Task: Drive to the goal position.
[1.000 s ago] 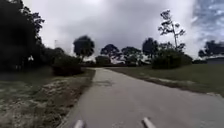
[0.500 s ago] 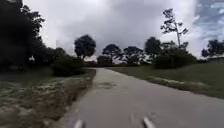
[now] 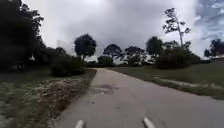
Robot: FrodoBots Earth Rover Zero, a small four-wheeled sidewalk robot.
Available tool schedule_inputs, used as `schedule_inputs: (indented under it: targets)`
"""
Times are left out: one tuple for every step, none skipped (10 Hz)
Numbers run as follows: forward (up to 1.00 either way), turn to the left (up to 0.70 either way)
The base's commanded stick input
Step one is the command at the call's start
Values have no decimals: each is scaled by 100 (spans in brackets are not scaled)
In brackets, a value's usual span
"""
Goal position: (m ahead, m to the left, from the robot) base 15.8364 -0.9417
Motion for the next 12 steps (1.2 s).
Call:
schedule_inputs:
  targets:
    - [85, 0]
    - [85, 0]
    - [85, 0]
    - [85, 0]
    - [85, 0]
    - [85, 0]
    - [85, 0]
    - [85, 0]
    - [85, 0]
    - [85, 0]
    - [85, 0]
    - [85, 0]
